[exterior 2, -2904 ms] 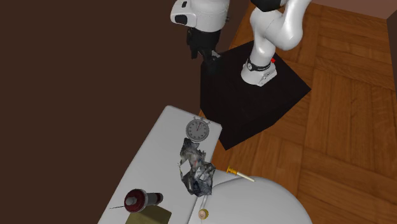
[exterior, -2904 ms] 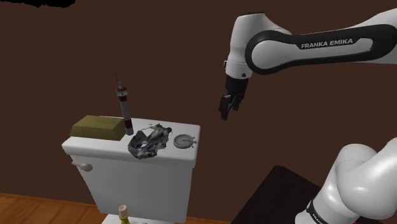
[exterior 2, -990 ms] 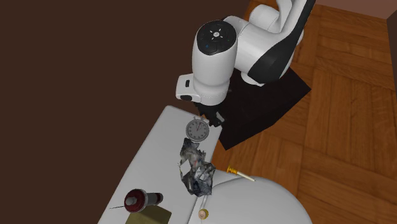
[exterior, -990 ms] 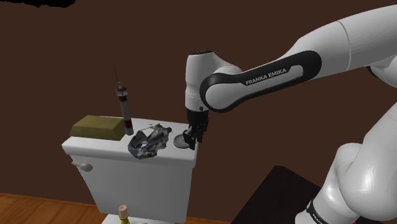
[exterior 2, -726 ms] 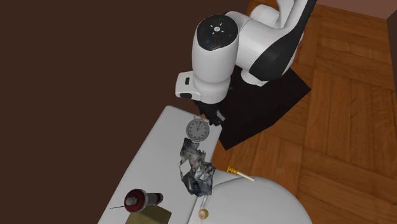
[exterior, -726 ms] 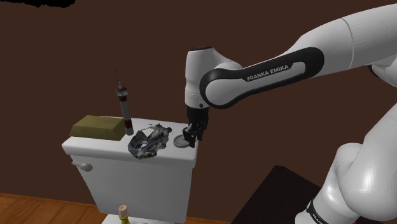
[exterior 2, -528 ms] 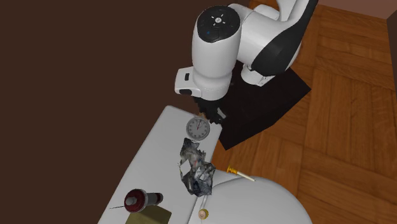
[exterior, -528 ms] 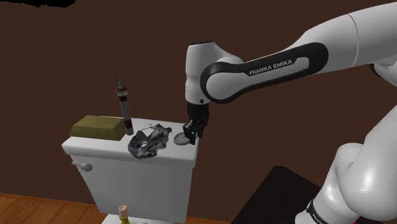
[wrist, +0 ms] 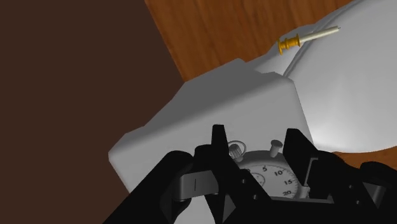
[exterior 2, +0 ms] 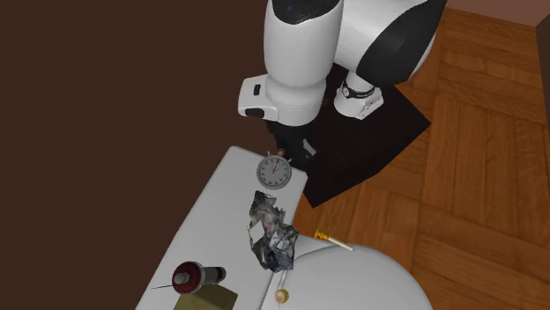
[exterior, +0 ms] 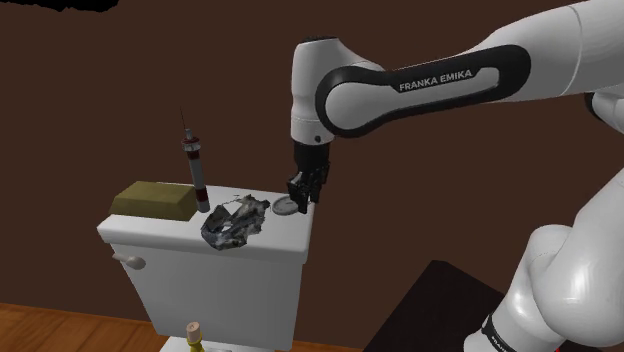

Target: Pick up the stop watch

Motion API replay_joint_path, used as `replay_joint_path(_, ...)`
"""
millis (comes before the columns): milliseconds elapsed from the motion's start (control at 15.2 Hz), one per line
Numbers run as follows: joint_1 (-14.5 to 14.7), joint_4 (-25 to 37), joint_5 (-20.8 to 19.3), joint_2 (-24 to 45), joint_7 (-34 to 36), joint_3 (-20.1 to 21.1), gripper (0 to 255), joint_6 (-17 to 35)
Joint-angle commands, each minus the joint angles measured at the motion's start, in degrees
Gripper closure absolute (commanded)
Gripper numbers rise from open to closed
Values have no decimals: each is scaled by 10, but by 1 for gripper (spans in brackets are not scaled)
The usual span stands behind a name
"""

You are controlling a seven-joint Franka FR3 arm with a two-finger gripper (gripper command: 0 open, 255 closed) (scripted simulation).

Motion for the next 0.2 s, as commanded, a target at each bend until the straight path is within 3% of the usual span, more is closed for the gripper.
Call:
replay_joint_path(0,0,13,0,-3,-1,-1,255,-16)
replay_joint_path(132,0,14,0,-3,-1,-1,255,-17)
